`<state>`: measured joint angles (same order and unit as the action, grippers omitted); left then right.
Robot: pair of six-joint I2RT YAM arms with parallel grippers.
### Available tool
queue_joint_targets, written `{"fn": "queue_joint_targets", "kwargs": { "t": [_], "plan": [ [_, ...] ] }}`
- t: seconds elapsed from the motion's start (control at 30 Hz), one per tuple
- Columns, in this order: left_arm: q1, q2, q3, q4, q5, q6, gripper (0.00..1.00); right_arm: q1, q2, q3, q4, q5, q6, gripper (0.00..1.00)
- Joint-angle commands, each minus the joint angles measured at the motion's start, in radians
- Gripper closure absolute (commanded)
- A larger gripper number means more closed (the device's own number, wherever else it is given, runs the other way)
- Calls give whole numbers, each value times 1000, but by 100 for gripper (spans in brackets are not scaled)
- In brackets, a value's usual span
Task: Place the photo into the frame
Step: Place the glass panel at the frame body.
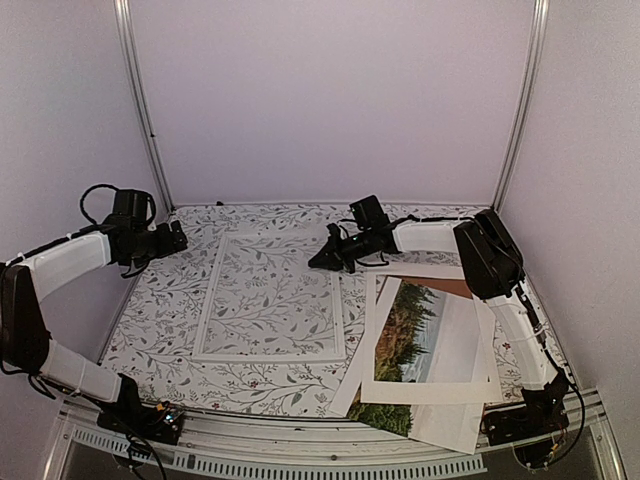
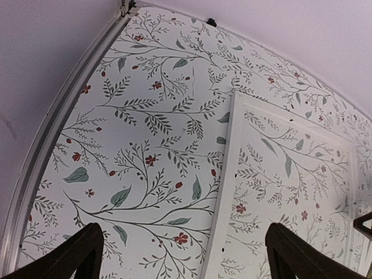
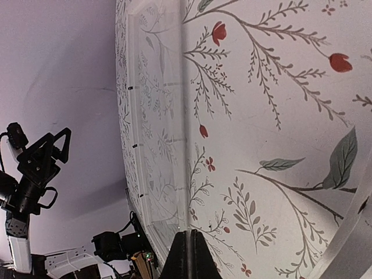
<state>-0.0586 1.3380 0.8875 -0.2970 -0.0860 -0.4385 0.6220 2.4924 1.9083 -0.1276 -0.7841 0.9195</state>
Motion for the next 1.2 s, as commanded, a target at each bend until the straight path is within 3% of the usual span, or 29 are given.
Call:
{"fn": "queue_joint_targets", "kwargs": {
  "t": [0.0, 0.93, 1.17],
  "plan": [
    [-16, 21, 2, 5, 11, -2, 0, 1, 22, 29, 0, 20, -17, 99],
    [-73, 62, -8, 26, 33, -29, 0, 7, 8, 54, -79, 82, -62, 58],
    [-125, 61, -46, 121, 157, -46, 0, 10, 8, 74, -117, 114, -85, 53]
  ]
}}
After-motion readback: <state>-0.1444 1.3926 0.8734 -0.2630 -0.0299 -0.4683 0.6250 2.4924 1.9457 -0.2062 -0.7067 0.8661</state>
